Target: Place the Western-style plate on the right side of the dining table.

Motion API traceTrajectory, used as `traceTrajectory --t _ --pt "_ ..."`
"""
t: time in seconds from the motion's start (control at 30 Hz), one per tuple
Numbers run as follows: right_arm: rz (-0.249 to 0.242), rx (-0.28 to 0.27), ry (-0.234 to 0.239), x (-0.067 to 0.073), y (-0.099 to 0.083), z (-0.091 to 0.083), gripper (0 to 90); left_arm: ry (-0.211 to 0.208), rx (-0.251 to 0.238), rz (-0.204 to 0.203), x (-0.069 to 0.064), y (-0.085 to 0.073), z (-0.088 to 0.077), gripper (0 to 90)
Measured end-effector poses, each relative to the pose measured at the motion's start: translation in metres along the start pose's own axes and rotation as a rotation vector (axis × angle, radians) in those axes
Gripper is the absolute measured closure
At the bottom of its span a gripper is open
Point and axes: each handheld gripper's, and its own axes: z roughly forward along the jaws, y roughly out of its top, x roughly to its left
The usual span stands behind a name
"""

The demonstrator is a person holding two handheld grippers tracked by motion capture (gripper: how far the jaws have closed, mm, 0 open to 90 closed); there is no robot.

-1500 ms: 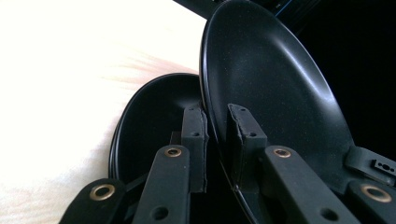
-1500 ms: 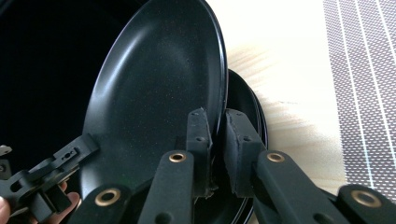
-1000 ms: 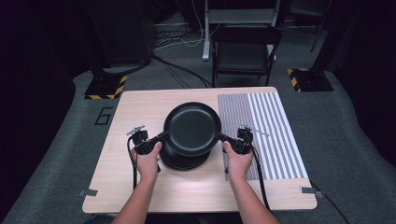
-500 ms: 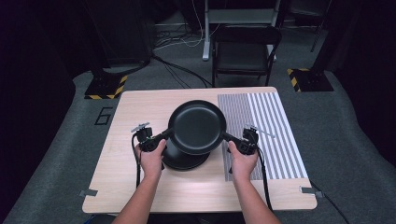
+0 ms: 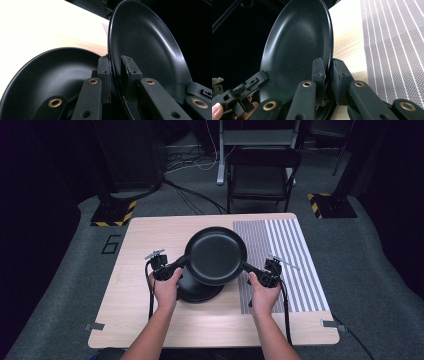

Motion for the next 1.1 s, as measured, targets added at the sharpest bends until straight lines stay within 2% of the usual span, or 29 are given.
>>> traceTrajectory --t 0.2,0.67,0.97,1.1 --pt "0.008 -0.015 -0.005 -0.005 0.001 -0.006 81.0 -0.015 0.008 0.001 -0.007 0.000 0.005 78.9" --pt "0.062 -0.047 -0.036 -0.019 0.004 -0.029 81.0 -0.058 0.037 0.021 -0.025 -0.004 0.026 79.1" --pt "0.070 -0.082 -0.061 -0.029 0.008 -0.044 81.1 -0.086 0.060 0.022 -0.037 -0.009 0.042 78.9" --pt "0.073 -0.101 -0.074 -0.034 0.009 -0.051 81.4 -0.099 0.056 0.017 -0.043 -0.013 0.048 79.0"
